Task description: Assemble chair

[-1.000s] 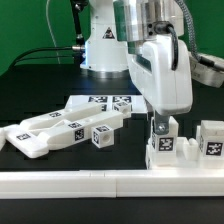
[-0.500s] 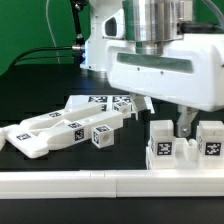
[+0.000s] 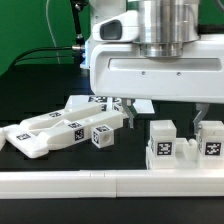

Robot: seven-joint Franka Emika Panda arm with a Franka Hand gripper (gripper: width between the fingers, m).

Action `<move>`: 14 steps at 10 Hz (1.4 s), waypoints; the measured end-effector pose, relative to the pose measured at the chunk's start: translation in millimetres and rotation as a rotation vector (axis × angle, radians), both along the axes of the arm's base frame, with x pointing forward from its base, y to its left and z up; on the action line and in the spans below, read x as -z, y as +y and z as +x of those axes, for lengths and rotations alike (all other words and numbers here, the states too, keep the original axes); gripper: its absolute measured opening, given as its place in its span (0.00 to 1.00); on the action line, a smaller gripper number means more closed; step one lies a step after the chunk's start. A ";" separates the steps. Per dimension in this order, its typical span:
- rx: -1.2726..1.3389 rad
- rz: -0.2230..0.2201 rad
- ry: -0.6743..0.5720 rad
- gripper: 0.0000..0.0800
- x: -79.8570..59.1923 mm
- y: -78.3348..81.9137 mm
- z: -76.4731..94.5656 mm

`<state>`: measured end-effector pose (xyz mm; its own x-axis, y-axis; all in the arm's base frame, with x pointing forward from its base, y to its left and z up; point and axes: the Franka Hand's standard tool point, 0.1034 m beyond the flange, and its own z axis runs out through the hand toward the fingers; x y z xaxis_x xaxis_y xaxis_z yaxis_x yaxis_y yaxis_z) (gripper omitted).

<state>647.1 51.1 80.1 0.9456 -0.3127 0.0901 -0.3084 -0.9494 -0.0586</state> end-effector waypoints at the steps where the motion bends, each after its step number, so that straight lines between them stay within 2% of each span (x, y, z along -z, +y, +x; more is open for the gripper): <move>1: 0.037 0.005 0.001 0.81 -0.1 -1.5 0.1; 2: 0.037 0.004 0.001 0.65 0.0 -1.8 0.1; 3: 0.055 0.007 0.001 0.65 0.1 -1.7 0.0; 5: 0.224 0.025 0.006 0.35 0.1 -1.5 0.0; 9: 0.786 0.072 0.051 0.35 -2.1 -2.2 -1.3; 11: 1.219 0.145 0.061 0.35 -2.2 -0.6 1.7; 12: 1.474 0.204 0.066 0.35 -3.9 -0.7 4.8; 13: 1.485 0.206 0.069 0.35 -2.9 0.1 4.3; 14: 1.500 0.209 0.072 0.47 -2.2 0.3 4.1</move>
Offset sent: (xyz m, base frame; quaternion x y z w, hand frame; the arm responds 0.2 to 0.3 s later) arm 0.0000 0.0000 0.0000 0.0000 0.0000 0.1296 0.9916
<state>651.1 51.5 82.2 -0.2496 -0.9624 -0.1074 -0.9614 0.2595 -0.0912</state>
